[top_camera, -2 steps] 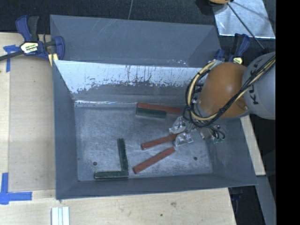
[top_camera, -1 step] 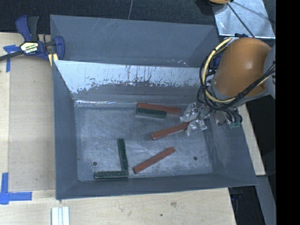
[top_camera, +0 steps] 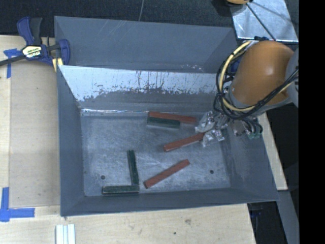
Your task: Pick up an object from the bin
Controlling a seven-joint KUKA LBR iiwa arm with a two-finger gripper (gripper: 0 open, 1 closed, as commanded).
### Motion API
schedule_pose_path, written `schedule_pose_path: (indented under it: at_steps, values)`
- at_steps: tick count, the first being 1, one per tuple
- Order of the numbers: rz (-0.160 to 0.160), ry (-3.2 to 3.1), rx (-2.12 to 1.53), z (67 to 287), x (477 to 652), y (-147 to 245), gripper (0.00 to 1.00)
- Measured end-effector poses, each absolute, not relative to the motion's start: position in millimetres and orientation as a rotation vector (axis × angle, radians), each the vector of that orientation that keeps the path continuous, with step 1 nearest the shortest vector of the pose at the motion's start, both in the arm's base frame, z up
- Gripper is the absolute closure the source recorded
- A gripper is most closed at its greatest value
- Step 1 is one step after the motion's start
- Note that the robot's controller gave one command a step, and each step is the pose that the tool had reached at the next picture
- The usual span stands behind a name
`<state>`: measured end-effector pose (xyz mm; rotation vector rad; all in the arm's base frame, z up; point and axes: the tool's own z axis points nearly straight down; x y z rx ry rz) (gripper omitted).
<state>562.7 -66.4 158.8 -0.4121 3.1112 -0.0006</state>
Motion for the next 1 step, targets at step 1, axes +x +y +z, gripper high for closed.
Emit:
schedule_pose_path:
  at_steps: [1]
  values:
    - [-0.001,3.111,-0.401,299.1,576.2,-68.3,1.0]
